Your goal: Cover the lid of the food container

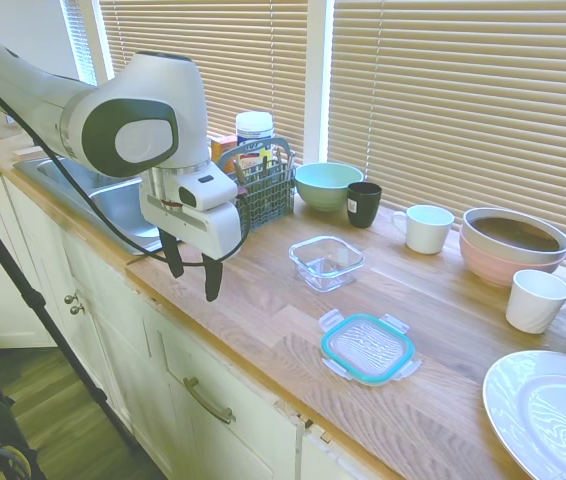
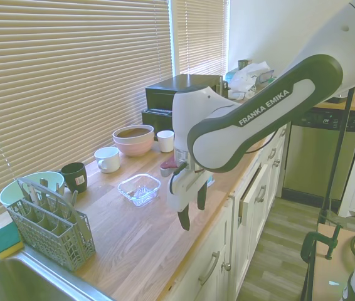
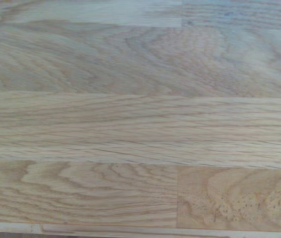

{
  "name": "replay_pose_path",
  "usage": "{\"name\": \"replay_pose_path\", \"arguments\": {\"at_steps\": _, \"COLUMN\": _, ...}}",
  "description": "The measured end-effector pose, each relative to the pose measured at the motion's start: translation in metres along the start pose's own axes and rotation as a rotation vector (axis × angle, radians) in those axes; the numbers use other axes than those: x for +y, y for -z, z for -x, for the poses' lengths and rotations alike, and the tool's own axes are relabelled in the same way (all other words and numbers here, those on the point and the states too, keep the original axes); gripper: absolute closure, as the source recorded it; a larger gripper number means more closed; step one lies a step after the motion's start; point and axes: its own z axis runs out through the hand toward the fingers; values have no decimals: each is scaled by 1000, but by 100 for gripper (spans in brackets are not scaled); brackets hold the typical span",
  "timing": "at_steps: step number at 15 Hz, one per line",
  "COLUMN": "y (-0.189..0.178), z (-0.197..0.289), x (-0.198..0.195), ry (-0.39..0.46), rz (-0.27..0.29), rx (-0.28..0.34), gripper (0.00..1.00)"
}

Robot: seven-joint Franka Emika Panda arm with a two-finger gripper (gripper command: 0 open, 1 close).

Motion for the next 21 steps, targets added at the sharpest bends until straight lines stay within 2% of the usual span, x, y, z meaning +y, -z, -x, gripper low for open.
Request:
{"name": "replay_pose_path", "arguments": {"at_steps": 5, "y": 0, "z": -14, "x": 13, "ry": -14, "rz": -8, "rx": -8, "gripper": 0}}
{"name": "replay_pose_path", "arguments": {"at_steps": 9, "y": 5, "z": -59, "x": 59, "ry": -35, "rz": -50, "rx": -28, "gripper": 0}}
{"name": "replay_pose_path", "arguments": {"at_steps": 16, "y": 31, "z": -142, "x": 114, "ry": -46, "rz": -106, "rx": -58, "gripper": 0}}
{"name": "replay_pose_path", "arguments": {"at_steps": 21, "y": 28, "z": -202, "x": 137, "ry": -55, "rz": -143, "rx": -81, "gripper": 0}}
